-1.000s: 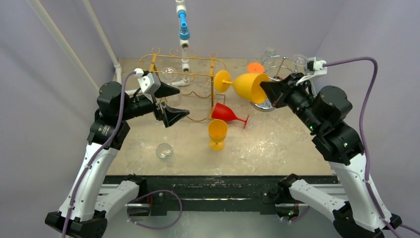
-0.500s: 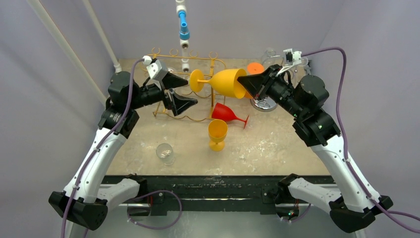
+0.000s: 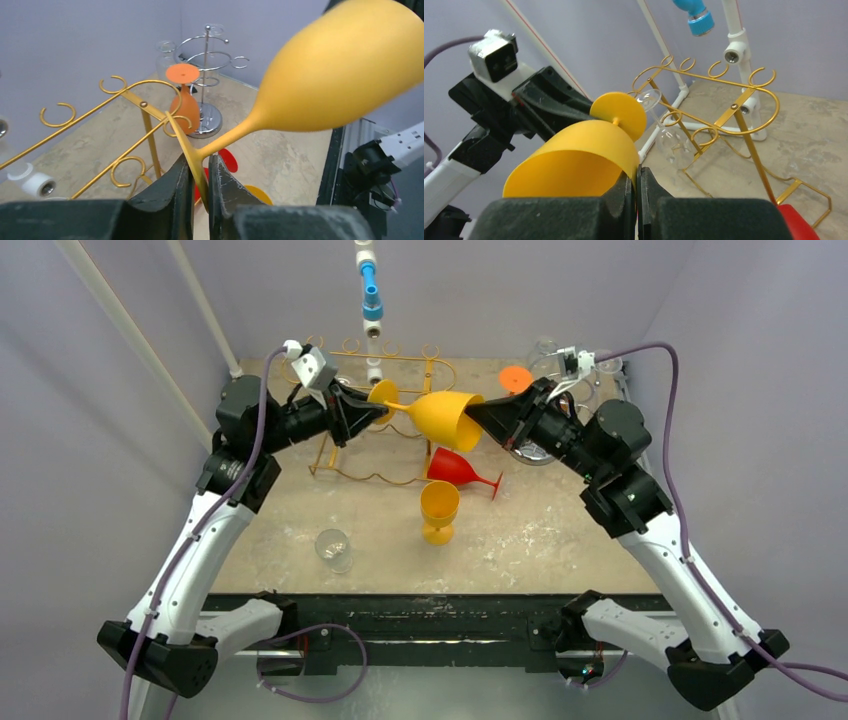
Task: Place the wine glass upside down on the wine glass rack
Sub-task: Turn the wine glass upside down at the wine rack.
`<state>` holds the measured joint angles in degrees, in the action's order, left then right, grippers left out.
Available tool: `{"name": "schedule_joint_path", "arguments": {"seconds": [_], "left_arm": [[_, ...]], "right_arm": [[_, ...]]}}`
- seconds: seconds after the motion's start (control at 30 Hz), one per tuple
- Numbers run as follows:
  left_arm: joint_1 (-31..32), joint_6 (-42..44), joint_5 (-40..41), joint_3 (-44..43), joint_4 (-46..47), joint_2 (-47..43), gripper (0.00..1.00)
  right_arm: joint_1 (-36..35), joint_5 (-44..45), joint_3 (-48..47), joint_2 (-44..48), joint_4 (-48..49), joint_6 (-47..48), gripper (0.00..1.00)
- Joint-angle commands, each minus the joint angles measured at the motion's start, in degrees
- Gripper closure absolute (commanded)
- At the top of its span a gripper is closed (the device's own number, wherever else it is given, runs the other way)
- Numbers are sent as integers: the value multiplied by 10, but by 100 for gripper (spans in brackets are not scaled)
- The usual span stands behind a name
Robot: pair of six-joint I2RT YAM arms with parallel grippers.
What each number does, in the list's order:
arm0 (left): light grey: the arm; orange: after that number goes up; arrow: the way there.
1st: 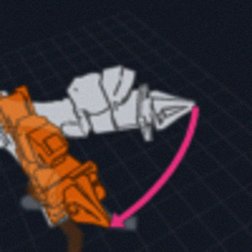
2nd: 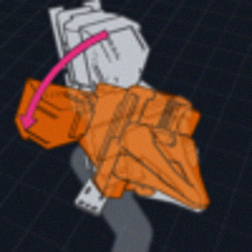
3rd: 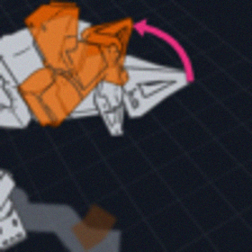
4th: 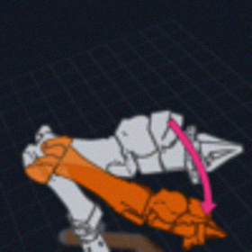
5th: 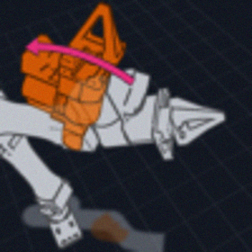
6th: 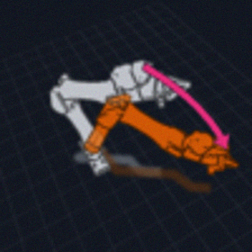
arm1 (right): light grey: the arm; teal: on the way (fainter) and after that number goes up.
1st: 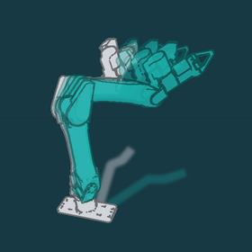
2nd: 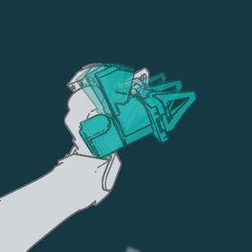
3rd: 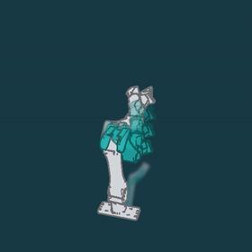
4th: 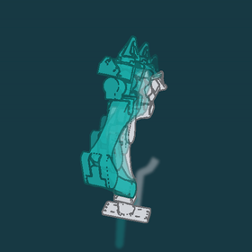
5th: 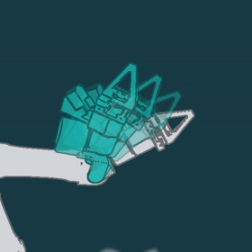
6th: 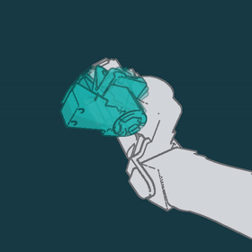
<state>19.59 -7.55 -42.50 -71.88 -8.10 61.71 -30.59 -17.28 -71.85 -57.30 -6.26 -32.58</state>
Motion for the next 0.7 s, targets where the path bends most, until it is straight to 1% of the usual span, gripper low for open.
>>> {"name": "schedule_joint_path", "arguments": {"seconds": [0.0,0.03,0.07,0.1,0.13,0.17,0.2,0.23,0.27,0.3,0.33,0.43,0.6,0.67], "left_arm": [[4,25,-7,-24,0,0,99],[4,30,-9,-27,-2,0,100],[4,35,-12,-28,-4,0,100],[4,40,-17,-31,-6,0,100],[4,48,-20,-35,-9,-1,100],[4,62,-23,-41,-14,-1,100],[4,83,-27,-47,-20,-2,100],[4,113,-28,-53,-26,-5,100],[4,141,-29,-60,-32,-8,100],[4,177,-32,-66,-38,-12,100],[4,229,-39,-71,-45,-16,100],[4,346,-58,-74,-61,-32,100],[4,560,-97,-59,-112,-57,100],[4,607,-102,-44,-111,-69,100]], "right_arm": [[-6,-41,23,21,60,-19,100],[-6,-46,29,23,75,-21,100],[-7,-51,34,26,81,-21,98],[-7,-56,37,28,83,-20,91],[-7,-62,38,30,82,-18,78],[-7,-71,34,31,73,-13,56],[-7,-79,28,31,56,-8,36],[-8,-80,19,30,24,3,19],[-7,-84,7,29,-10,17,4],[-7,-99,-5,27,-41,32,1],[-6,-110,-16,26,-73,51,1],[-6,-136,-48,27,-159,103,1],[-6,-211,-99,18,-250,177,1],[-6,-229,-118,9,-274,198,1]]}}
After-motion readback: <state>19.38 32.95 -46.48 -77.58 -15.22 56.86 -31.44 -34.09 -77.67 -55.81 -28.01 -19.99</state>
